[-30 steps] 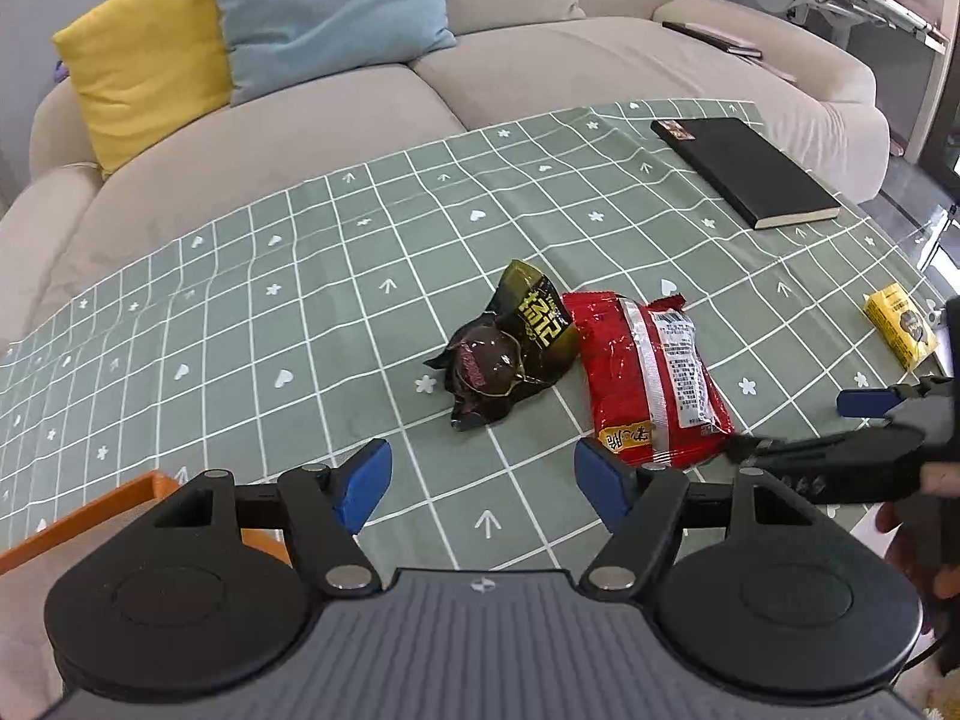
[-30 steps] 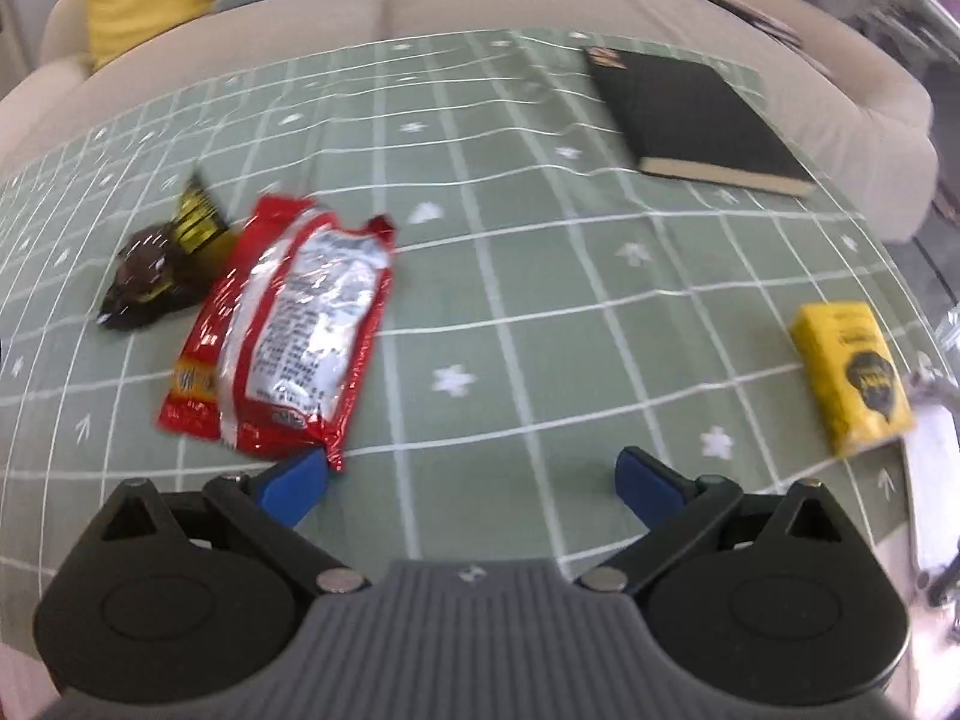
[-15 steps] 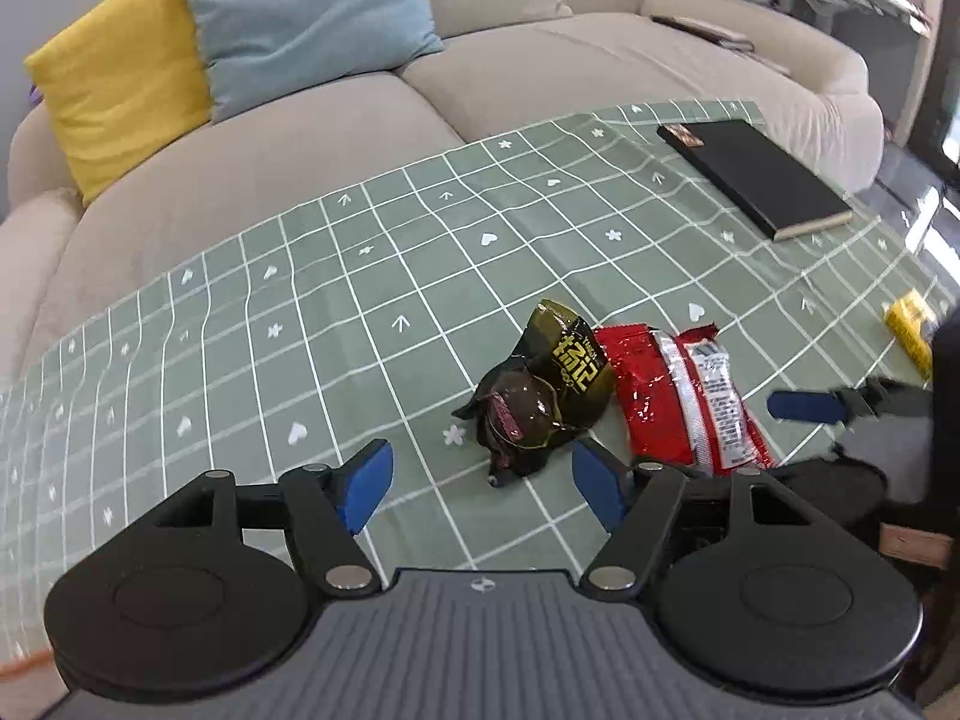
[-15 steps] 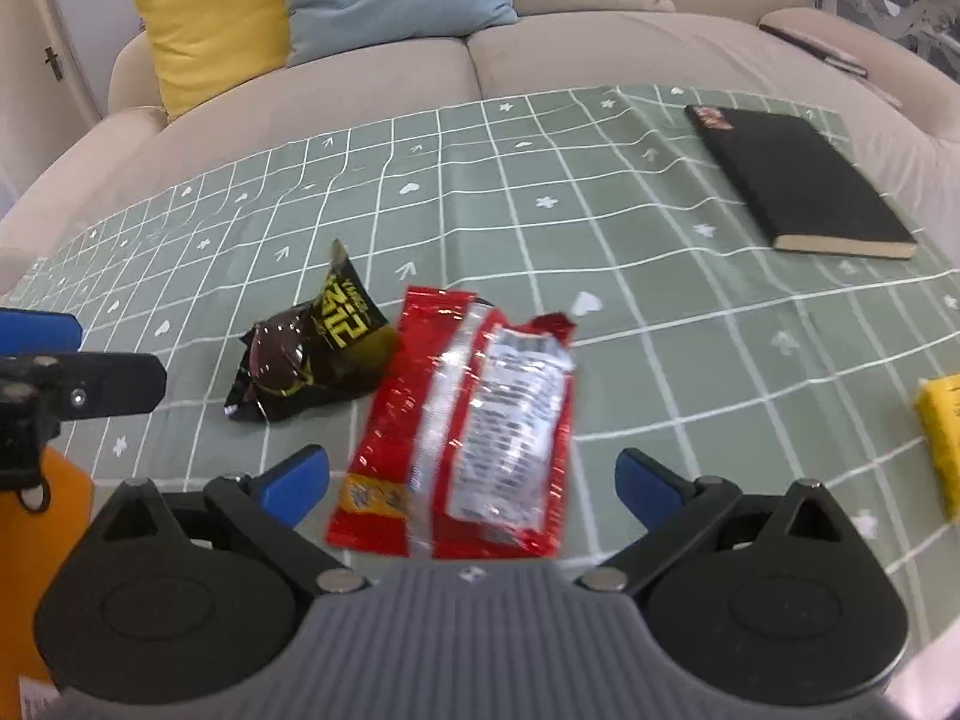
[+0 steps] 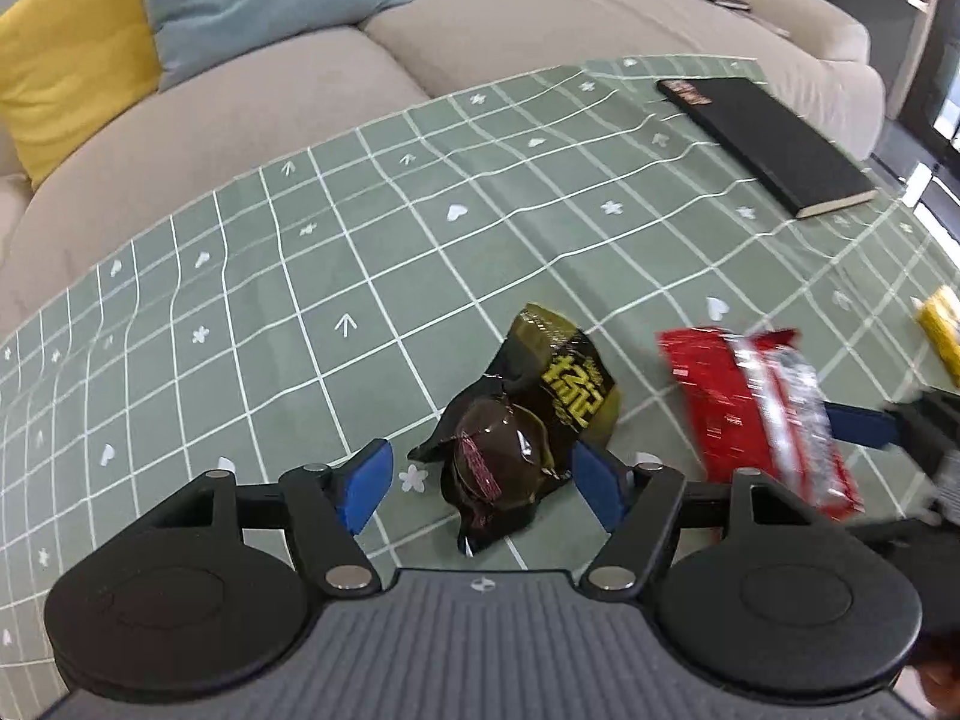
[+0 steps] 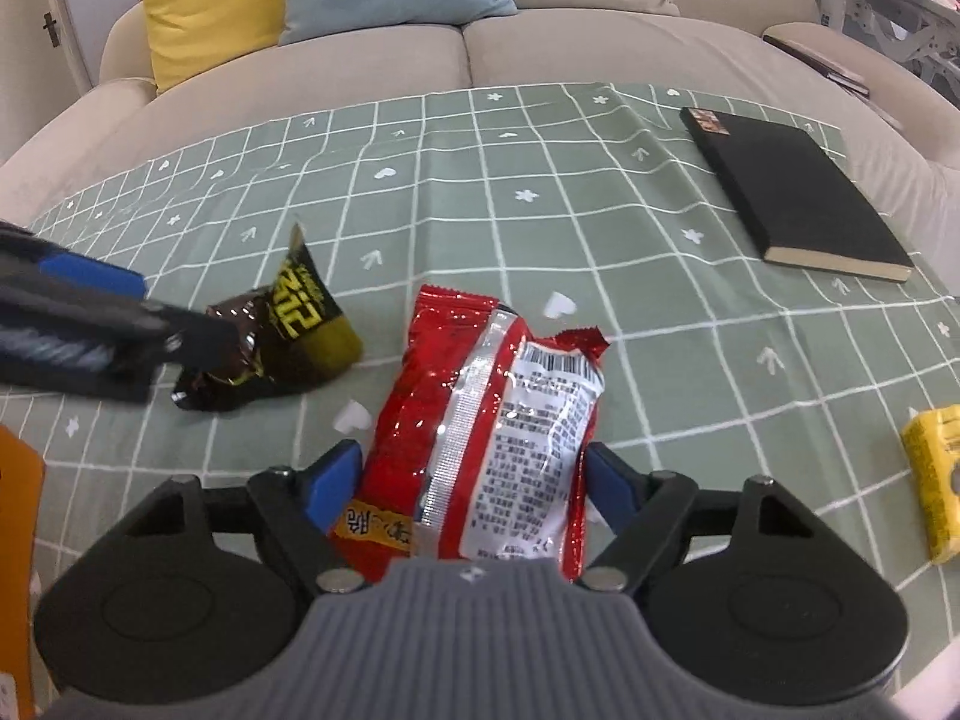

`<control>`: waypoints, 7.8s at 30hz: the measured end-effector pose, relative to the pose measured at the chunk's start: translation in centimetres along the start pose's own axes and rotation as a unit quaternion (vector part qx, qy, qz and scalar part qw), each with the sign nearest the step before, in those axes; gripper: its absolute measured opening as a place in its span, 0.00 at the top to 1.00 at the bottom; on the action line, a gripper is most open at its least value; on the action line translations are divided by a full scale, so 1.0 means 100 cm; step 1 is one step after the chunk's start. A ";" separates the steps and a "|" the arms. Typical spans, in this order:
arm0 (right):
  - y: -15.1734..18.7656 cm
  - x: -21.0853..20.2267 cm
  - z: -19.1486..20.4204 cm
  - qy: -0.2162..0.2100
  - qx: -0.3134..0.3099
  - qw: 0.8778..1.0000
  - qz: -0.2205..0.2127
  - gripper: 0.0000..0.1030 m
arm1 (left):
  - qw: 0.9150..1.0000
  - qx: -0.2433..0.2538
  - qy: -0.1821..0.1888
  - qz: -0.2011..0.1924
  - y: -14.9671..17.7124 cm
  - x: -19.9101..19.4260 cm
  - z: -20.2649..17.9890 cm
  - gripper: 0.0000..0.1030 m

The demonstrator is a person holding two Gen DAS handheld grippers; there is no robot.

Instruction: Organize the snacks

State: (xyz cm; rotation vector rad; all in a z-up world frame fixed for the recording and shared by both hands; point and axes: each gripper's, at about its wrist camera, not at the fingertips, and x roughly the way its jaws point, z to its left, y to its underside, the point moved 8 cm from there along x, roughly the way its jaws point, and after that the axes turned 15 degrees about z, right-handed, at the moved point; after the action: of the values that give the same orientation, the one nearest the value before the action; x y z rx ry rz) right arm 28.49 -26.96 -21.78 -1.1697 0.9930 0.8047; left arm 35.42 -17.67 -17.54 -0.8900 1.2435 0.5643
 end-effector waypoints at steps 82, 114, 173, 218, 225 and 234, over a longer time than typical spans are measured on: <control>0.094 -0.207 0.224 -0.158 -0.220 0.962 -0.037 0.32 | 0.964 -0.254 -0.030 -0.070 0.243 -0.193 0.128 0.48; 0.091 -0.084 0.319 -0.038 -0.398 0.916 0.033 0.30 | 0.957 -0.270 -0.042 0.103 0.280 -0.087 0.178 0.41; 0.153 -0.266 0.157 -0.096 -0.140 0.977 -0.127 0.04 | 0.952 -0.253 -0.120 -0.126 0.299 -0.234 0.044 0.24; 0.154 -0.256 0.152 -0.077 -0.119 0.983 -0.114 0.04 | 0.949 -0.264 -0.126 -0.115 0.304 -0.229 0.048 0.24; 0.153 -0.255 0.149 -0.075 -0.114 0.984 -0.112 0.04 | 0.950 -0.264 -0.124 -0.113 0.305 -0.228 0.049 0.24; 0.152 -0.254 0.148 -0.073 -0.111 0.985 -0.111 0.04 | 0.950 -0.264 -0.124 -0.112 0.304 -0.229 0.050 0.24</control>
State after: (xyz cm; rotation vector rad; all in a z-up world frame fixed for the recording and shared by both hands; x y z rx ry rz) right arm 8.34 -9.41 -2.25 -1.3650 0.6504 0.8244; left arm 8.40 5.55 -3.29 -1.3417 0.7540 0.8154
